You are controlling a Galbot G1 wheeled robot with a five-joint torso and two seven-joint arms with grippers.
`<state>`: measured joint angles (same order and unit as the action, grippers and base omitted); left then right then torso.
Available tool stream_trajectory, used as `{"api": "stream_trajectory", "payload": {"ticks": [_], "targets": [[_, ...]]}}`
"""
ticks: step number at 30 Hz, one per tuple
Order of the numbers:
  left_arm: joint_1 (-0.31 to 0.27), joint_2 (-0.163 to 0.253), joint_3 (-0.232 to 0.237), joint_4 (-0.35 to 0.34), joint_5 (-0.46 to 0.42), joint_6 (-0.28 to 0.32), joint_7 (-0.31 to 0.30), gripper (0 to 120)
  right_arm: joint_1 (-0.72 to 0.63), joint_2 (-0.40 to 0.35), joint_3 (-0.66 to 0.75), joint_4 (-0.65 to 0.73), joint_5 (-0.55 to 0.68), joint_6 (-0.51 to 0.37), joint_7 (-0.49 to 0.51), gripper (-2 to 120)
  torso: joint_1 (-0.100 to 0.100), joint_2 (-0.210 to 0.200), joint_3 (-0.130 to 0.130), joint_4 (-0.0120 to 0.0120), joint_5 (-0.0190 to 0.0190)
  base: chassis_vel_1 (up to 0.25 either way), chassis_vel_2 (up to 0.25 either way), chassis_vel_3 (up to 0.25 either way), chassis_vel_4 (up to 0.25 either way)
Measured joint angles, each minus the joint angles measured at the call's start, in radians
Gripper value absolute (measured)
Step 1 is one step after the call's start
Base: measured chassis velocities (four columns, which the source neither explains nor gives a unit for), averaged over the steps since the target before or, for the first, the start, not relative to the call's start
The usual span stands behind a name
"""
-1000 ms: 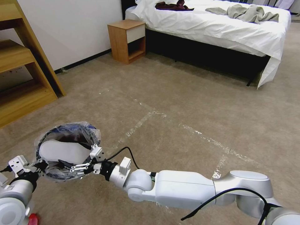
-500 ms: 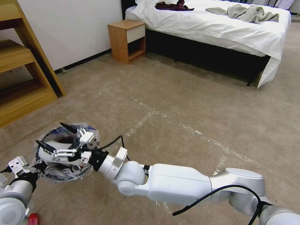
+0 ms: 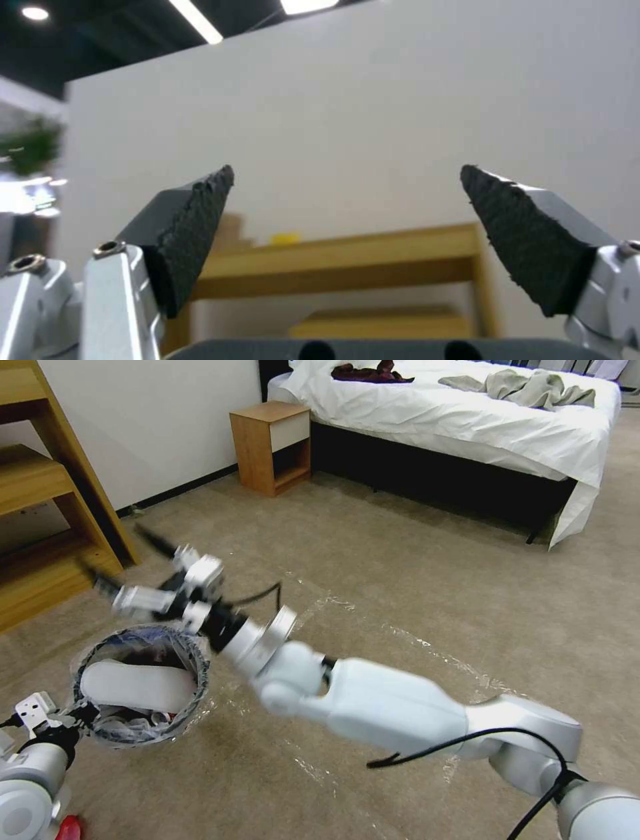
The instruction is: Pick up the trash bin and place the garbage on the floor into it.
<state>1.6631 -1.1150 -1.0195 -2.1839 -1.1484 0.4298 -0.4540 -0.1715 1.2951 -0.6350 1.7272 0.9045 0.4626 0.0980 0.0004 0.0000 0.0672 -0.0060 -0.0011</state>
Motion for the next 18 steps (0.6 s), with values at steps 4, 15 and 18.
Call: {"api": "stream_trajectory", "payload": {"ticks": [4,15,18], "targets": [[-0.004,0.0,-0.005,-0.001,0.0,-0.001,0.001,0,-0.006,-0.077,0.134,0.011,0.028,-0.03,0.007,96,0.0,0.0,0.0,-0.0003,-0.0001,0.0,0.0,0.0,0.0],[-0.007,0.003,-0.024,-0.016,0.002,-0.003,0.008,0,-0.134,-0.296,0.467,0.049,0.054,-0.097,0.07,98,0.0,0.0,0.0,-0.0003,0.0,0.0,0.0,0.0,0.0],[-0.007,0.003,-0.024,-0.019,0.002,-0.003,0.008,0,-0.192,-0.332,0.516,0.069,0.046,-0.107,0.093,99,0.0,0.0,0.0,-0.0003,0.0002,0.0,0.0,0.0,0.0]]}}
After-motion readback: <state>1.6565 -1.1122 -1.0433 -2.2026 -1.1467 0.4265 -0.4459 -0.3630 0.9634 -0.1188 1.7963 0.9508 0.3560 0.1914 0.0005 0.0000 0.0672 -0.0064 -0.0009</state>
